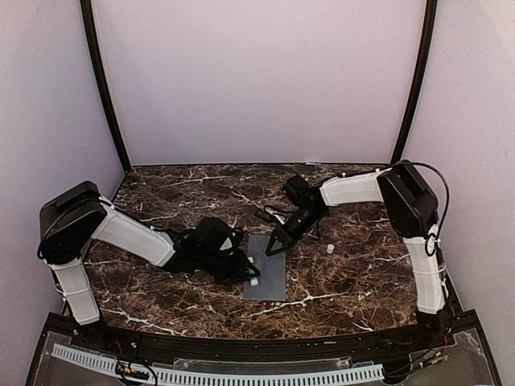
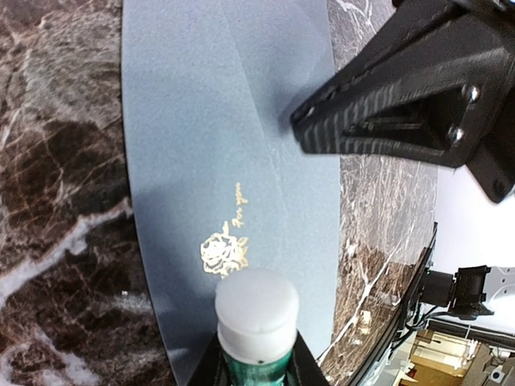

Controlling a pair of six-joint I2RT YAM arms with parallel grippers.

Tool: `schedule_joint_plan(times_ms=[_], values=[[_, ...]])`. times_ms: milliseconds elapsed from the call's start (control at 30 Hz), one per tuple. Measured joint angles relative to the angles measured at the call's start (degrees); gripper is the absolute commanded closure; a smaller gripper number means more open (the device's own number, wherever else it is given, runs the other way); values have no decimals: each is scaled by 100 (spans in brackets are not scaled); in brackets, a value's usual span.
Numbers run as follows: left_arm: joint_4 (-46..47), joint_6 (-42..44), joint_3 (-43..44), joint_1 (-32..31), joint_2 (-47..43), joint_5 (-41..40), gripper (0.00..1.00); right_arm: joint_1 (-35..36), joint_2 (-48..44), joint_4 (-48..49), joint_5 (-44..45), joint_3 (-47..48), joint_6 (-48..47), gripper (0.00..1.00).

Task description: Place the letter into the envelope and seal it

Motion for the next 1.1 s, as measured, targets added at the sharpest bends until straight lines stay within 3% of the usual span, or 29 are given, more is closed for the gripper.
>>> schedule_joint_plan(times_ms=[233,433,533,600,633,767,867,967,1100], values=[[-857,654,608,0,-20,179,100,-162,-802,-446,-66,85,-544,89],[-2736,2024,2809,4,-289,179,100,-807,-2365,-715,352,815,-1012,65],[-3477,2732,3888,74,-474,48,100,-1147,-2900,-754,802,1130,-1137,37],[-3873,3147,4511,201,-570,-22,100,-1294,-3202,-752,1233,1272,-1217,4],[-4022,3320,4739,299,-612,-55,100,-1357,-3338,-737,1515,1351,-1241,2],[-4266,3838,5163,693,-723,-245,100,-1628,-3873,-389,2470,1473,-1228,1],[-4079,4242,5014,885,-848,-376,100,-1827,-4315,-149,2627,1377,-1239,4],[-3440,4594,4369,885,-1128,-315,100,-1864,-4743,11,2262,1064,-1231,16],[-2046,4887,2970,861,-1718,138,100,-1797,-4979,186,1016,184,-1097,28]])
